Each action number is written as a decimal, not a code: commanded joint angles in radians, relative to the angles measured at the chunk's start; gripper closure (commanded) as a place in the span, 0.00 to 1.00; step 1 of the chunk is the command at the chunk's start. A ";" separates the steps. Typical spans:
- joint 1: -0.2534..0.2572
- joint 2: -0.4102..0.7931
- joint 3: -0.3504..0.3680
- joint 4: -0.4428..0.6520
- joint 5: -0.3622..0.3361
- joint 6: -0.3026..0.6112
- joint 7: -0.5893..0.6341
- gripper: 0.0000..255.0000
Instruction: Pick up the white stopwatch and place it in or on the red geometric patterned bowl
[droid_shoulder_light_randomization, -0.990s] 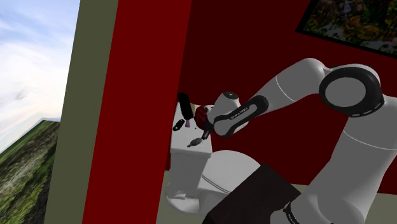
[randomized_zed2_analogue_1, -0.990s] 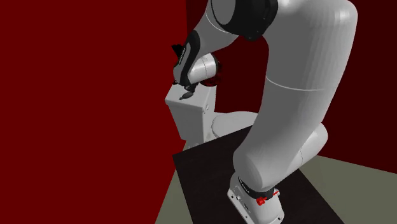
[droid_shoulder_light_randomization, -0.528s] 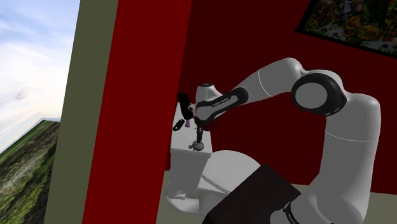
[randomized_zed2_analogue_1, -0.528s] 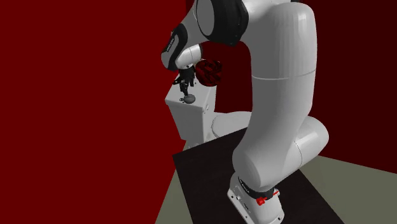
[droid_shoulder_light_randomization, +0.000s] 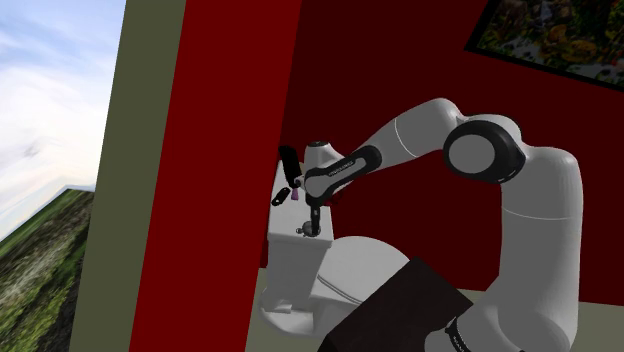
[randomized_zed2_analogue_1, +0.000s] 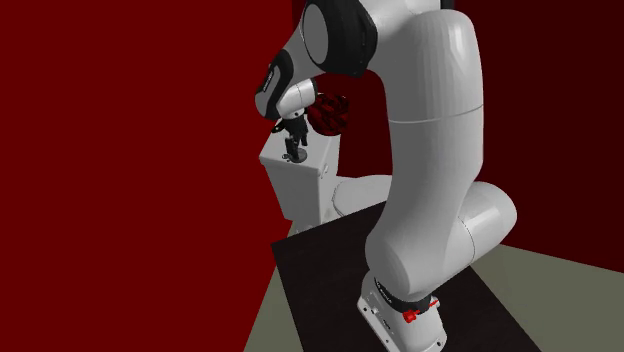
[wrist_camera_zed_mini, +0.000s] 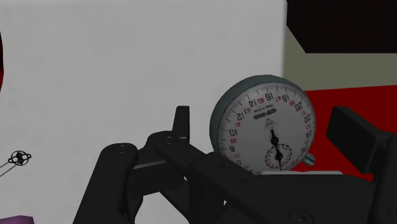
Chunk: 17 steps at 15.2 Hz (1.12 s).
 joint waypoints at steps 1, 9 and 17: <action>0.000 0.002 0.000 -0.002 0.000 0.004 0.001 0.00; 0.001 0.002 0.000 -0.001 0.000 0.003 0.001 1.00; 0.000 -0.008 0.001 -0.003 0.000 -0.005 0.000 1.00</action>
